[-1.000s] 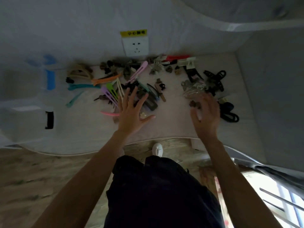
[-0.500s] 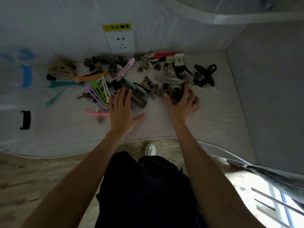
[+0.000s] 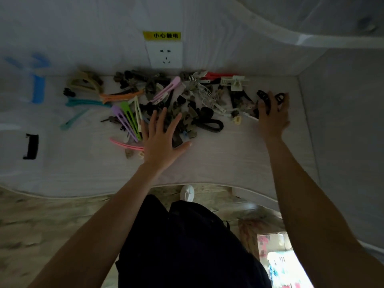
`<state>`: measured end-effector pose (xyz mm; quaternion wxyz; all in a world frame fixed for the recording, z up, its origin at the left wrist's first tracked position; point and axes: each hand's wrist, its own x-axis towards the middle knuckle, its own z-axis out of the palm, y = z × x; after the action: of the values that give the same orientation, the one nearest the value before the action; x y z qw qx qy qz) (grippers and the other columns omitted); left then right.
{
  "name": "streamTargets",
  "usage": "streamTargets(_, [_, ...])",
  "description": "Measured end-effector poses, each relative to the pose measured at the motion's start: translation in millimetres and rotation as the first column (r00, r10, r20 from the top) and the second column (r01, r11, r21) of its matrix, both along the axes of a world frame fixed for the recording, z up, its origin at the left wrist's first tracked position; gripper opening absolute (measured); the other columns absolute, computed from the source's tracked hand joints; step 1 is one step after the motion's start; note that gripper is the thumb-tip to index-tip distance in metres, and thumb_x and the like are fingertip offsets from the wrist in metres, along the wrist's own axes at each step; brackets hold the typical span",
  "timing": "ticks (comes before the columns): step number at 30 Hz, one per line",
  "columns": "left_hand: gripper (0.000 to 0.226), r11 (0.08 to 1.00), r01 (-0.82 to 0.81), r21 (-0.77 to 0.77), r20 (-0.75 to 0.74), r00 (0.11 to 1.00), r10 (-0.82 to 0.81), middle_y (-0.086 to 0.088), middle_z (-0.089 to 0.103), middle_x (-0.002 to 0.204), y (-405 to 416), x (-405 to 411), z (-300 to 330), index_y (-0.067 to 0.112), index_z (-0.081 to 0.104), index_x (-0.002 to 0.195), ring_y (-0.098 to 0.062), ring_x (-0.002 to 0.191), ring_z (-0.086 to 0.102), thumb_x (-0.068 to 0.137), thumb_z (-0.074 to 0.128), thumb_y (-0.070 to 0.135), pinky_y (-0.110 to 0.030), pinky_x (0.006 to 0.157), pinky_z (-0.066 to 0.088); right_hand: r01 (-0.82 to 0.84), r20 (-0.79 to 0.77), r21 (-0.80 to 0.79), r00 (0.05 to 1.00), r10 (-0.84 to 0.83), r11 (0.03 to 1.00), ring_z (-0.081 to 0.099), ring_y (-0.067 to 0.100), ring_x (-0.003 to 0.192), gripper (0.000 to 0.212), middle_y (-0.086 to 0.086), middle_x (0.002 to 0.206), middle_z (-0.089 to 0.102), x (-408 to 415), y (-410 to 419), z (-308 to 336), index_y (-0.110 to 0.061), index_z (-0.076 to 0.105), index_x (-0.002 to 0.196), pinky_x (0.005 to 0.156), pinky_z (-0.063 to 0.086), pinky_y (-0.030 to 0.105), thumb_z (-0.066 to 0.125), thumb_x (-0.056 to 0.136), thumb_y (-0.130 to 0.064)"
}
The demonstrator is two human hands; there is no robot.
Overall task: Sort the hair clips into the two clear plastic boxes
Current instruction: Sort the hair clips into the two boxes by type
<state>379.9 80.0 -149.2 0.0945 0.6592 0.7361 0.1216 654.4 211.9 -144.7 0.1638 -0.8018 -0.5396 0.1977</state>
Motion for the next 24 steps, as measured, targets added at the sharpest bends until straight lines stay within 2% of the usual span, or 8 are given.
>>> streamTargets(2, [0.084,1.000,-0.010,-0.010,0.009,1.000,0.010,-0.006,0.018,0.156,0,1,-2,0.034,0.020,0.145,-0.028,0.144,0.010,0.075,0.046,0.074,-0.050,0.115,0.001,-0.010,-0.047,0.031,0.999,0.012,0.999,0.013,0.033,0.142,0.051,0.005,0.158,0.000,-19,-3,-6,-0.035,0.030,0.143,0.115,0.009,0.051,0.041,0.094,-0.046])
streamTargets(5, [0.083,1.000,-0.007,0.005,0.008,1.000,0.007,-0.008,0.027,0.153,0,1,-4,0.031,0.023,0.144,-0.028,0.143,0.017,0.076,0.047,0.071,-0.050,0.116,0.006,-0.087,-0.103,0.029,0.991,0.090,0.996,0.010,0.027,0.143,0.053,0.004,0.158,-0.005,-55,-12,-6,-0.034,0.028,0.143,0.115,0.001,0.050,0.039,0.094,-0.050])
streamTargets(9, [0.077,0.999,0.032,0.015,0.010,0.999,-0.032,-0.009,0.032,0.150,-2,-8,-6,0.030,0.025,0.144,-0.027,0.142,0.022,0.080,0.048,0.066,-0.050,0.117,0.006,-0.147,-0.287,0.018,0.947,0.146,0.989,0.006,0.015,0.145,0.054,0.002,0.157,-0.016,-99,-25,-4,-0.028,0.033,0.143,0.117,-0.005,0.048,0.039,0.094,-0.051])
streamTargets(13, [0.077,1.000,0.020,0.013,0.021,1.000,-0.020,-0.011,0.032,0.149,-10,-20,-7,0.029,0.026,0.143,-0.028,0.141,0.021,0.079,0.045,0.066,-0.047,0.117,0.008,-0.198,-0.414,0.069,0.886,0.208,0.978,0.001,0.016,0.145,0.053,0.002,0.156,-0.015,-129,-37,-6,-0.025,0.039,0.139,0.119,0.006,0.045,0.043,0.093,-0.050])
streamTargets(16, [0.083,0.999,0.009,0.053,0.068,0.998,-0.013,-0.014,0.029,0.150,-15,-32,-3,0.025,0.029,0.142,-0.032,0.141,0.018,0.074,0.050,0.066,-0.052,0.115,0.013,-0.213,-0.519,0.108,0.821,0.238,0.971,0.012,0.018,0.143,0.046,0.000,0.156,-0.005,-133,-41,-2,-0.025,0.046,0.133,0.116,0.022,0.038,0.051,0.091,-0.045])
streamTargets(19, [0.086,0.988,0.130,0.088,0.043,0.990,-0.135,-0.015,0.026,0.151,-10,-32,9,0.022,0.028,0.143,-0.034,0.142,0.015,0.073,0.059,0.061,-0.053,0.115,0.010,-0.254,-0.417,0.190,0.854,0.312,0.948,0.037,0.023,0.128,0.046,0.010,0.144,0.023,-118,-38,9,-0.018,0.047,0.128,0.108,0.033,0.031,0.062,0.086,-0.026])
streamTargets(21, [0.089,0.970,0.244,-0.019,-0.010,0.970,-0.245,-0.013,0.023,0.152,5,-27,19,0.023,0.022,0.145,-0.033,0.142,0.014,0.074,0.065,0.054,-0.050,0.117,0.006,-0.258,-0.323,0.196,0.894,0.311,0.946,0.049,0.023,0.113,0.052,0.014,0.132,0.037,-105,-31,15,-0.013,0.044,0.130,0.100,0.041,0.032,0.065,0.082,-0.018])
streamTargets(24, [0.090,0.934,0.295,-0.203,-0.042,0.950,-0.309,-0.005,0.034,0.147,27,-21,30,0.027,0.019,0.145,-0.026,0.141,0.021,0.074,0.068,0.050,-0.045,0.118,0.006,-0.275,-0.293,0.079,0.912,0.286,0.958,0.056,0.027,0.102,0.048,0.018,0.127,0.038,-90,-20,19,-0.006,0.048,0.124,0.090,0.043,0.027,0.068,0.081,-0.017])
